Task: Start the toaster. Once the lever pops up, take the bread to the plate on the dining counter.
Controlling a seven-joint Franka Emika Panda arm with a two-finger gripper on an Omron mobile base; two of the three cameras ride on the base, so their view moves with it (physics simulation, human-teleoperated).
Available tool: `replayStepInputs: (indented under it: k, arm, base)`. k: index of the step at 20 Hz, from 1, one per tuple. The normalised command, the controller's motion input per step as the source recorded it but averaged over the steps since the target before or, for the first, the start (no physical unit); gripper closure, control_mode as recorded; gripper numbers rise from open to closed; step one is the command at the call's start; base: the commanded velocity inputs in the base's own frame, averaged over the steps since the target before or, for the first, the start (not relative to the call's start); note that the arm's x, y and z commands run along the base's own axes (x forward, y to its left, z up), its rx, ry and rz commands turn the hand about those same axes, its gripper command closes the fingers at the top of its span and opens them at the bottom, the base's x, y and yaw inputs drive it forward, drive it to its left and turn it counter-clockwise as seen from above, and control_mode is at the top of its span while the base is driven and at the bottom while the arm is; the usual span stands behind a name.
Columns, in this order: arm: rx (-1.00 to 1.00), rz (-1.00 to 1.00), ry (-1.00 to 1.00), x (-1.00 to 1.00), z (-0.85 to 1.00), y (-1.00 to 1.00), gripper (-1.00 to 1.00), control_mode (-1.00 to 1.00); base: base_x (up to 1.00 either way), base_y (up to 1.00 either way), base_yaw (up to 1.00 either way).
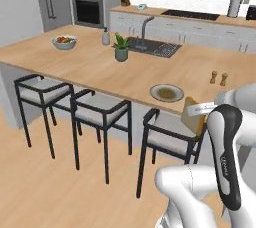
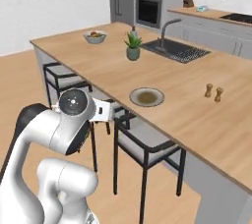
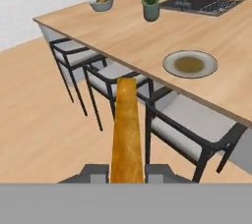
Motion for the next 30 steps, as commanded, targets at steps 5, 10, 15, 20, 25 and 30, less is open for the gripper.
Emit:
replayStepInputs:
  k: [5,10,15,20,25,30]
  arm:
    - [0.00,0.00,0.00,0.00,0.00,0.00,1.00,1.00]
    - [0.00,0.00,0.00,0.00,0.00,0.00,1.00,1.00]
    - [0.00,0.00,0.00,0.00,0.00,0.00,1.00,1.00]
    - [0.00,0.00,0.00,0.00,0.00,0.00,1.00,1.00]
    - [0.00,0.00,0.00,0.00,0.00,0.00,1.00,1.00]
    - [0.00,0.00,0.00,0.00,0.00,0.00,1.00,1.00]
  base:
    - [0.75,0.93,-0.58]
    - [0.63,0.93,-0.58]
    - [0.85,0.62,-0.49]
    - [0.67,0.49,-0.41]
    - [0.19,0.00,-0.20]
    - [0.00,0.00,-0.01]
